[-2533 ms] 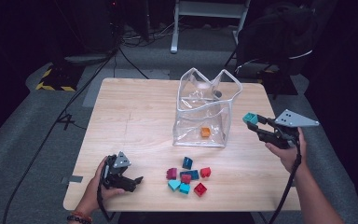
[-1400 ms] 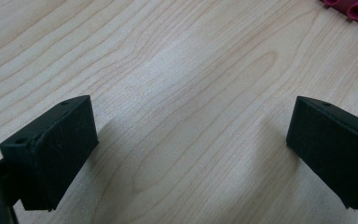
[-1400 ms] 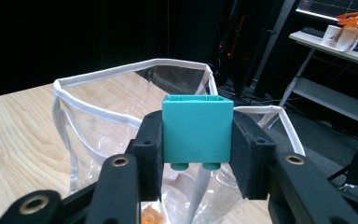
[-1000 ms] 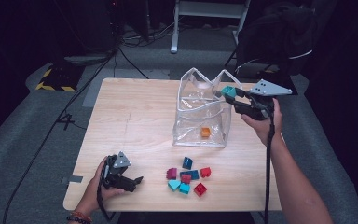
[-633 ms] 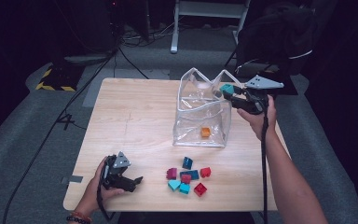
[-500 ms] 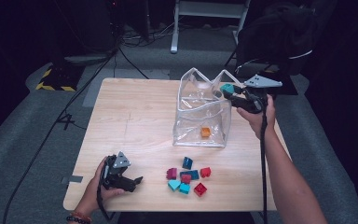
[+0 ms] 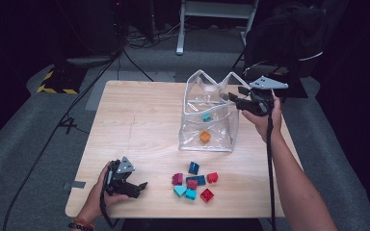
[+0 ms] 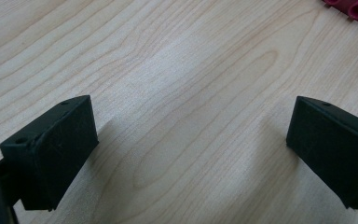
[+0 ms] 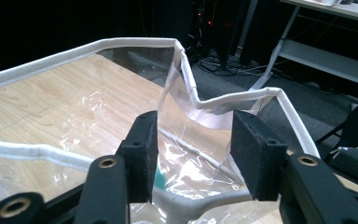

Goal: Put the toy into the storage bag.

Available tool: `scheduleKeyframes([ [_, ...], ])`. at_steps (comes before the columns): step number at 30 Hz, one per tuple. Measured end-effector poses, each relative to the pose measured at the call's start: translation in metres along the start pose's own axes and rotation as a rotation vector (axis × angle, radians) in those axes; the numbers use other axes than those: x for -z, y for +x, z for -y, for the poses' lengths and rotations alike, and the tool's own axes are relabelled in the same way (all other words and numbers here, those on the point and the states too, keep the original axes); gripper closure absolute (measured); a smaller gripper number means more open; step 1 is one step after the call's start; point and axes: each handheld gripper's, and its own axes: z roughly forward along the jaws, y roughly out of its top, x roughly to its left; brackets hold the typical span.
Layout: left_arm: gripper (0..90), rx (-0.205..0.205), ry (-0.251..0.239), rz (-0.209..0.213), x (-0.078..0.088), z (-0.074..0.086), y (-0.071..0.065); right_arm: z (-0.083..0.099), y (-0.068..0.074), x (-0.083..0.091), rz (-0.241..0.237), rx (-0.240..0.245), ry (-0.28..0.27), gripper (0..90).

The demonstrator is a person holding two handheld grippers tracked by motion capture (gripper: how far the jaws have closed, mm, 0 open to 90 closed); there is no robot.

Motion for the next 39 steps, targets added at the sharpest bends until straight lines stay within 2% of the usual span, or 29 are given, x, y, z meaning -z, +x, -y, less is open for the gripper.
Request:
scheduleKeyframes([
  [8, 2.1, 0.001, 0.0, 0.001, 0.0, 0.0, 0.0, 0.0, 0.001, 0.01, -0.014, -0.002, -0.017, 50.2],
  [19, 2.1, 0.001, 0.0, 0.001, 0.0, 0.0, 0.0, 0.005, 0.014, 0.038, -0.045, 0.083, -0.041, 46.0],
  [25, 2.0, 0.001, 0.0, 0.001, 0.0, 0.0, 0.0, 0.011, 0.022, 0.053, -0.079, 0.095, -0.064, 45.6],
  [33, 2.1, 0.001, 0.0, 0.0, 0.0, 0.0, 0.0, 0.029, 0.034, 0.071, -0.133, 0.115, -0.081, 45.3],
  [39, 2.1, 0.001, 0.0, 0.0, 0.0, 0.0, 0.0, 0.052, 0.044, 0.074, -0.186, 0.119, -0.061, 44.9],
])
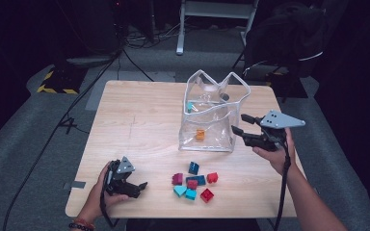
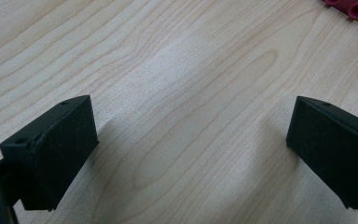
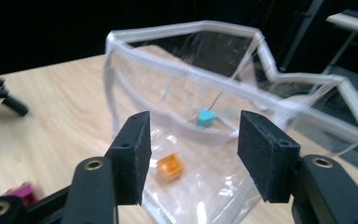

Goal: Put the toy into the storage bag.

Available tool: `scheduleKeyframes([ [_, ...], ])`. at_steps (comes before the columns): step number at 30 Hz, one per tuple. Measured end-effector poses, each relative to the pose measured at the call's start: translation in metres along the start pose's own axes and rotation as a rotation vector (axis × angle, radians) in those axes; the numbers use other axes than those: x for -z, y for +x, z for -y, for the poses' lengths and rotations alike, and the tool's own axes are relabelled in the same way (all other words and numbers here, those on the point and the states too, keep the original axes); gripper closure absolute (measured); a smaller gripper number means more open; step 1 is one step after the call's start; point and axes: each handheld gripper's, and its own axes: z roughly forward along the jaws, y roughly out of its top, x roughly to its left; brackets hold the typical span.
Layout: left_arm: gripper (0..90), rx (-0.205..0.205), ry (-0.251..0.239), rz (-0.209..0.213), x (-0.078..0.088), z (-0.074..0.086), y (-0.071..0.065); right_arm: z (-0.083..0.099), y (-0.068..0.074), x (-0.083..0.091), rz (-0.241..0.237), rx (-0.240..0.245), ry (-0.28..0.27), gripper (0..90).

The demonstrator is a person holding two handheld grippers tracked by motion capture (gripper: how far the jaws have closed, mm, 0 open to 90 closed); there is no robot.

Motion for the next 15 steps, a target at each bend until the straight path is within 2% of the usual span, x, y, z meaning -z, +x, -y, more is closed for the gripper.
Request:
scheduleKeyframes([
  [4, 2.1, 0.0, 0.0, 0.0, 0.0, 0.0, 0.0, 0.015, 0.009, -0.001, -0.035, 0.003, 0.015, 44.5],
  [9, 2.0, 0.0, 0.0, 0.001, 0.0, 0.0, 0.0, 0.037, 0.025, -0.006, -0.122, 0.037, 0.07, 42.6],
  [15, 2.0, 0.0, 0.0, 0.001, 0.0, 0.0, 0.0, 0.062, 0.041, -0.014, -0.186, 0.045, 0.12, 41.8],
])
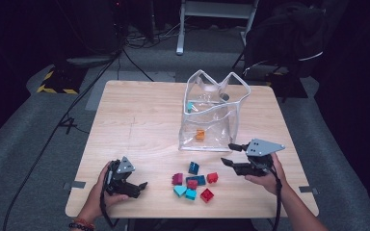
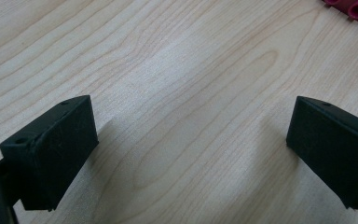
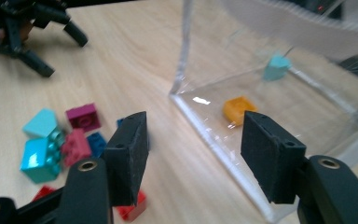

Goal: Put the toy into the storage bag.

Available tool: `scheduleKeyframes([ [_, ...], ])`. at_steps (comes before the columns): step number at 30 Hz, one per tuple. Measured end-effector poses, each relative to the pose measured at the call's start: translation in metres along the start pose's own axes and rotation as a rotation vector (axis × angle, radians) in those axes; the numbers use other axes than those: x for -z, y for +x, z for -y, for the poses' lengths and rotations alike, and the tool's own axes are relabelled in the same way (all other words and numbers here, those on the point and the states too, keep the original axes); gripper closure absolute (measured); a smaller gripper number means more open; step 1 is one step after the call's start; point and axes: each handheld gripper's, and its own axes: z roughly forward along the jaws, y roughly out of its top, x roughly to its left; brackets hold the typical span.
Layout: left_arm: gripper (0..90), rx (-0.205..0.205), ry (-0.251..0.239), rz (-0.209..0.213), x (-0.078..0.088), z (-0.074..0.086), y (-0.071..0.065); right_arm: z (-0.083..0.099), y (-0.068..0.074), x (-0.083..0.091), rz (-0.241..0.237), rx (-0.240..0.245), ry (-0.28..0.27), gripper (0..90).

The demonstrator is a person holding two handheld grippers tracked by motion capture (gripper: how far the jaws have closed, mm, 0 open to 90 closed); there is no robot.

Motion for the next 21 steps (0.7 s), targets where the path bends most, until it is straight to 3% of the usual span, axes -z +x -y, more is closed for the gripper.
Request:
scheduleKeyframes([
  [10, 2.0, 0.0, 0.0, 0.0, 0.0, 0.0, 0.0, 0.034, 0.017, -0.029, -0.138, -0.009, 0.066, 39.6],
  [18, 2.0, 0.0, 0.0, 0.0, 0.0, 0.0, 0.0, 0.049, 0.026, -0.051, -0.2, 0.001, 0.117, 38.4],
  [21, 2.0, 0.0, 0.0, 0.0, 0.0, 0.0, 0.0, 0.053, 0.027, -0.056, -0.199, -0.003, 0.131, 38.6],
])
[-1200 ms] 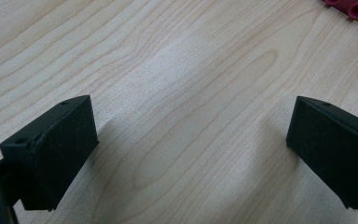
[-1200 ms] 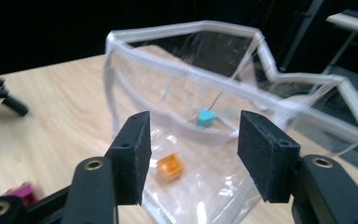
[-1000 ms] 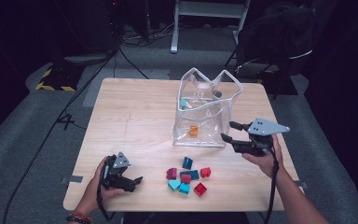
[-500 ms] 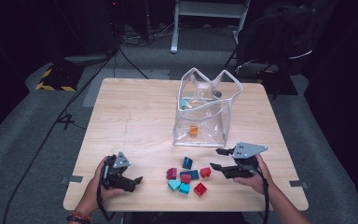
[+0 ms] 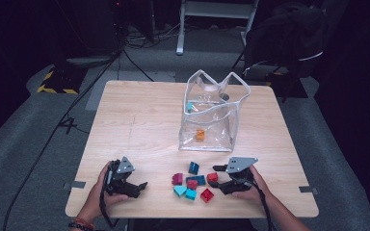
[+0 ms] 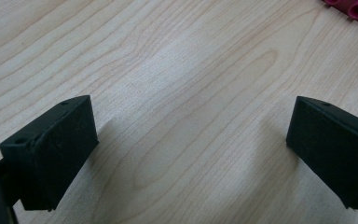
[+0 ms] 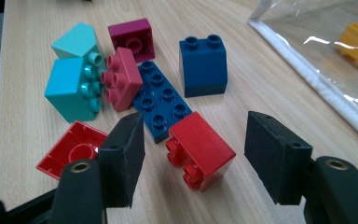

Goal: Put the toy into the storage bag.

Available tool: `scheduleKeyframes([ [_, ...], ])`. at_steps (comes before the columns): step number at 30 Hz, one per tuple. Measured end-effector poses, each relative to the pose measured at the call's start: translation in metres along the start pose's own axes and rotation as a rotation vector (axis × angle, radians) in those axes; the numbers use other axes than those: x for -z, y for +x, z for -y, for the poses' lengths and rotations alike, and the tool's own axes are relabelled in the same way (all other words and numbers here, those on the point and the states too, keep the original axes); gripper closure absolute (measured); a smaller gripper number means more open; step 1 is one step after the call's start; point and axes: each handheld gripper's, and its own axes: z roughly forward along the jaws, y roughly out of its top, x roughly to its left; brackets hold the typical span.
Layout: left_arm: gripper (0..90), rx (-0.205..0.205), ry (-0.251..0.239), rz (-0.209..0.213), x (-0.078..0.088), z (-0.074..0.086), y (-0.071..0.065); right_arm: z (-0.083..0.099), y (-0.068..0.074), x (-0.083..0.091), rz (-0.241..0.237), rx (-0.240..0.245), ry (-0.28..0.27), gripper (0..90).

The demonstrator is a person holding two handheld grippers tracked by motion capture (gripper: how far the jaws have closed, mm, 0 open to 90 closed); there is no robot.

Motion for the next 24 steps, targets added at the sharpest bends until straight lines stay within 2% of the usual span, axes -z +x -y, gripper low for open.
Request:
scheduleKeyframes([
  [5, 2.0, 0.0, 0.0, 0.0, 0.0, 0.0, 0.0, 0.007, -0.002, -0.007, 0.0, -0.025, 0.018, 39.1],
  [9, 2.0, 0.0, 0.0, 0.0, 0.0, 0.0, 0.0, 0.01, -0.002, -0.013, 0.001, -0.026, 0.037, 41.0],
  [10, 2.0, 0.0, 0.0, 0.0, 0.0, 0.0, 0.0, 0.01, -0.001, -0.013, 0.007, -0.02, 0.036, 43.0],
  [12, 2.0, 0.0, 0.0, 0.0, 0.0, 0.0, 0.0, 0.011, 0.0, -0.012, 0.01, -0.013, 0.029, 52.6],
  [14, 2.0, 0.0, 0.0, -0.001, 0.0, 0.0, 0.0, 0.011, 0.001, -0.012, 0.038, -0.007, 0.023, 56.1],
  [18, 2.0, 0.0, 0.0, -0.001, 0.0, 0.0, 0.0, 0.012, 0.003, -0.011, 0.046, 0.01, 0.021, 56.5],
  [24, 2.0, 0.0, 0.0, -0.001, 0.0, 0.0, 0.0, 0.013, 0.002, -0.009, 0.064, -0.013, 0.007, 56.6],
])
